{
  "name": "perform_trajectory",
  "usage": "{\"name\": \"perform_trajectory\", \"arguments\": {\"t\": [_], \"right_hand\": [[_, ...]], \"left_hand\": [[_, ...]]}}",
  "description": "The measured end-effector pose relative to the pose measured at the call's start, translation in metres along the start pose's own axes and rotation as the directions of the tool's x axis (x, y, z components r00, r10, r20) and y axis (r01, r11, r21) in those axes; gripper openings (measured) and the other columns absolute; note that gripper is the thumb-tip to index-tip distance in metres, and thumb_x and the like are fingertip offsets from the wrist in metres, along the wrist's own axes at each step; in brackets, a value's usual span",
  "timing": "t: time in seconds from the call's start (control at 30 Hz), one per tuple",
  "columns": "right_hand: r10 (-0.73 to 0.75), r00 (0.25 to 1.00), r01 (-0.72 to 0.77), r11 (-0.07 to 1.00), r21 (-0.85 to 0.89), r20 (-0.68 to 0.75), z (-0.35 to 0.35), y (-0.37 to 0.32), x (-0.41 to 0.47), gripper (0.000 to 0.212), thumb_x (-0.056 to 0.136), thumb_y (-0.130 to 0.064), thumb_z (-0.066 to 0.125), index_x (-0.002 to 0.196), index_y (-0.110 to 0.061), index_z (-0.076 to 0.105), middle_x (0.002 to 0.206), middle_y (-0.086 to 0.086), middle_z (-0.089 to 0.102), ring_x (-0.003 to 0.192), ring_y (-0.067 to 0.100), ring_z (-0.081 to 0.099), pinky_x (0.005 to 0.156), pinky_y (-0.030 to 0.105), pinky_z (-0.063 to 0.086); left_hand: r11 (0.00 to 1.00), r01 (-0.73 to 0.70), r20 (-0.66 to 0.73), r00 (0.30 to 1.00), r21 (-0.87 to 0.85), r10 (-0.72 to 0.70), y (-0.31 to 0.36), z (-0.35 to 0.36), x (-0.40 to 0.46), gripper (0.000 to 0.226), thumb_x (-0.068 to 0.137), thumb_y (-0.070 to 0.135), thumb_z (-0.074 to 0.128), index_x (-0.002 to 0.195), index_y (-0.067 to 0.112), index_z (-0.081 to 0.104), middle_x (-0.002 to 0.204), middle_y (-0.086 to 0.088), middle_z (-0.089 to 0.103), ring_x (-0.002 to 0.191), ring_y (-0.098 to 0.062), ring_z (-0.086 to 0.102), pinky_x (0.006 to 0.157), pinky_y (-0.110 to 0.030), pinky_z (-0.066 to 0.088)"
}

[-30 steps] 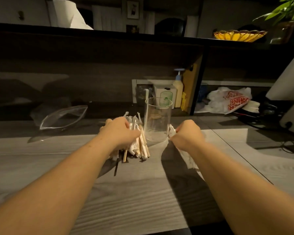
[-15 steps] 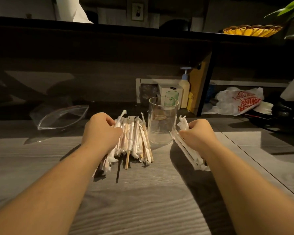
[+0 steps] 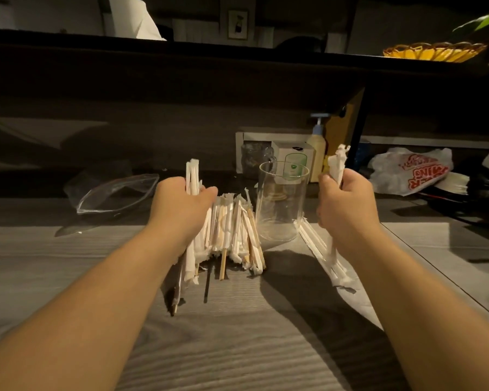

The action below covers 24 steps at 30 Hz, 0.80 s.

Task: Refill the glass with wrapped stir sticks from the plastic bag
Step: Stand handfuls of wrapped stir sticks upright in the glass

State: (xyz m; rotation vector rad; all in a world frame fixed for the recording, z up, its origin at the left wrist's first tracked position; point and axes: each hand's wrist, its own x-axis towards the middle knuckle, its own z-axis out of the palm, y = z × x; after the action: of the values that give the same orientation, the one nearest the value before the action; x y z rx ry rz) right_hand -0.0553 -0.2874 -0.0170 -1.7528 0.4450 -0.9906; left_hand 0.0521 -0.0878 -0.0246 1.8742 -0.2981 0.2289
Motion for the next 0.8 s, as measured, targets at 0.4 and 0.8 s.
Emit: {"name": "perform_trajectory", "arguments": {"t": [0.4,0.8], "right_hand": [[0.090,0.914,-0.227,0.922,0.314,0.396,0.025,-0.031,-0.036,0.031,0.097,-0.035,0.063,0.097,-0.005,0.070,0.060,0.000,0.062,0.043,0.009,0.043,0.040,0.022,0.035],[-0.038,0.949,-0.047,0.965,0.258,0.314,0.024,-0.030,-0.034,0.023,0.101,-0.023,0.058,0.084,-0.012,0.069,0.059,-0.008,0.062,0.046,0.000,0.052,0.043,0.015,0.041]], "left_hand": [[0.834,-0.154,0.099,0.965,-0.530,0.242,0.030,-0.003,-0.021,0.038,0.096,0.039,0.059,0.060,0.029,0.064,0.058,0.004,0.058,0.050,-0.007,0.052,0.049,-0.024,0.046],[0.888,-0.258,0.337,0.856,-0.381,0.393,0.026,0.012,-0.033,0.004,0.096,0.021,0.065,0.099,0.023,0.066,0.075,0.006,0.070,0.056,0.001,0.058,0.052,-0.017,0.049]]}}
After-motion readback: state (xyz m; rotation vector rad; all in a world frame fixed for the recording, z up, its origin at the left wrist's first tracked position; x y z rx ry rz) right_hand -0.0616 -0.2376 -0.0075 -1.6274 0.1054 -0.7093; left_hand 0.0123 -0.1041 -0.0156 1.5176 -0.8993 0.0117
